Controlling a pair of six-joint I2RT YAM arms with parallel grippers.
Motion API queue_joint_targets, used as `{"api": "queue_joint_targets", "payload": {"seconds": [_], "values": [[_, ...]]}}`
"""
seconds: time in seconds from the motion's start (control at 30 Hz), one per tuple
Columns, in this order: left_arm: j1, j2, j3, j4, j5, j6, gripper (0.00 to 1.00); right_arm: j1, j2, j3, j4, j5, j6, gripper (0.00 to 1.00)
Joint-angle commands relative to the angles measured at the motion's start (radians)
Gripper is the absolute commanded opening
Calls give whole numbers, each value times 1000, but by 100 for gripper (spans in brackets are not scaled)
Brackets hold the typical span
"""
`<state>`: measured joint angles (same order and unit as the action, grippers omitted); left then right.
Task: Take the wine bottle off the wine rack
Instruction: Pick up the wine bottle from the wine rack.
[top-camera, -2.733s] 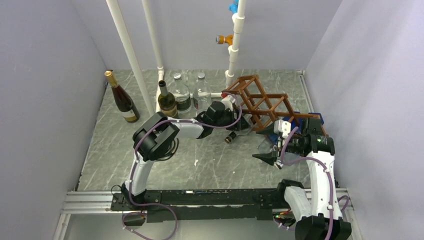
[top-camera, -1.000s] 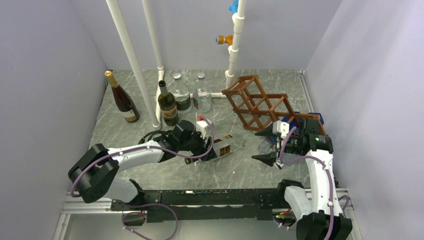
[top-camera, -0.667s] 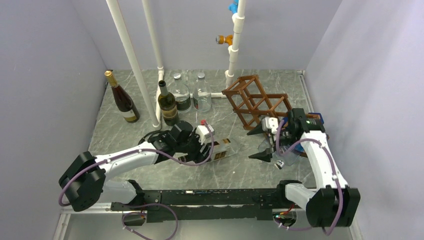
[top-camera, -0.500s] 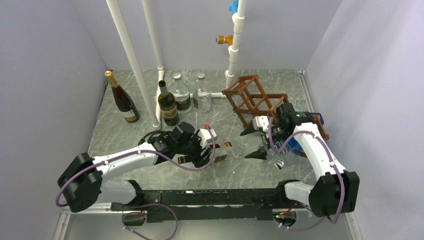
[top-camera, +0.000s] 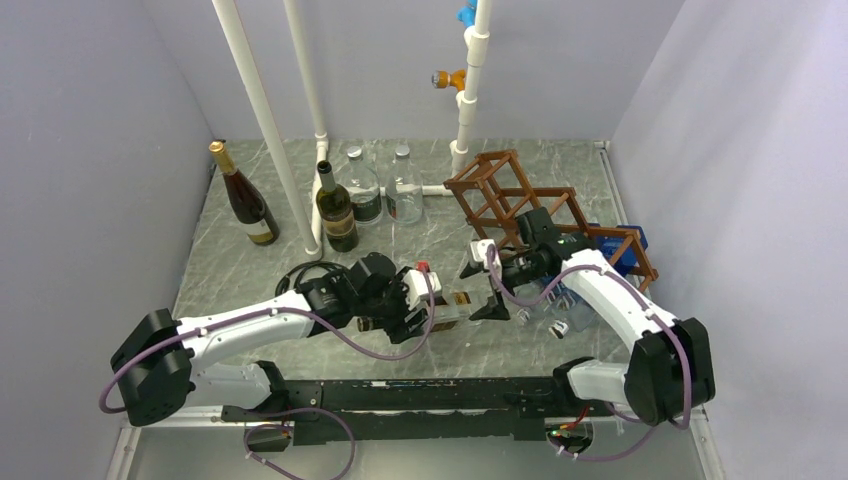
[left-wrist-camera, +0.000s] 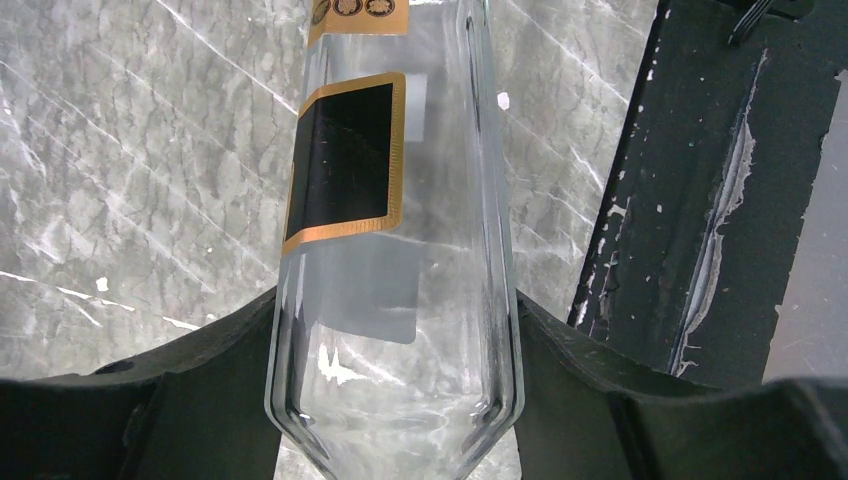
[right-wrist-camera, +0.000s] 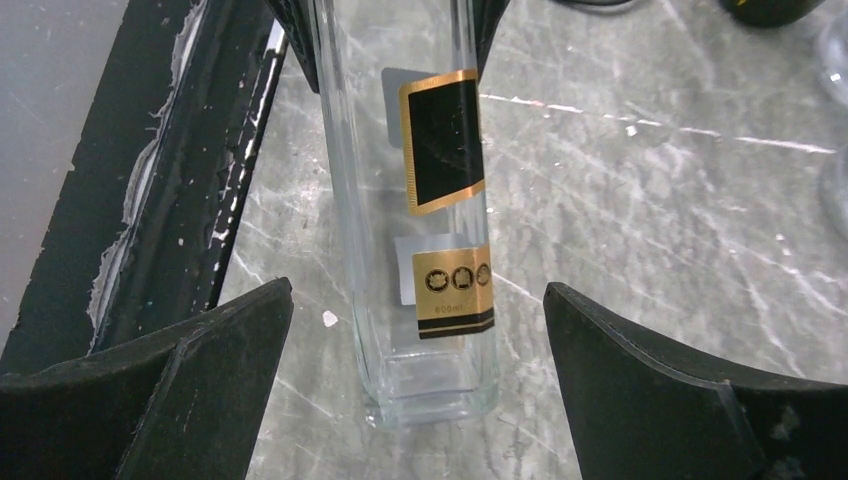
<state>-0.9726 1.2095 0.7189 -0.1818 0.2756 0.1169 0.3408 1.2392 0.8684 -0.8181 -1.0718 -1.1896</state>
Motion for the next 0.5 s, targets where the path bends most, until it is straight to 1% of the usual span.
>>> {"api": "queue_joint_targets", "payload": {"seconds": [0.0, 0.3, 0.47], "values": [[-16, -32, 101, 151, -2, 12, 0, 50, 24, -32, 120, 61, 76, 100], [-40, -19, 136, 136, -22, 10, 0, 102, 55, -55, 178, 125, 129, 100], [-46, -5, 152, 140, -26, 3, 0, 132, 77, -64, 190, 151, 126, 100]]}}
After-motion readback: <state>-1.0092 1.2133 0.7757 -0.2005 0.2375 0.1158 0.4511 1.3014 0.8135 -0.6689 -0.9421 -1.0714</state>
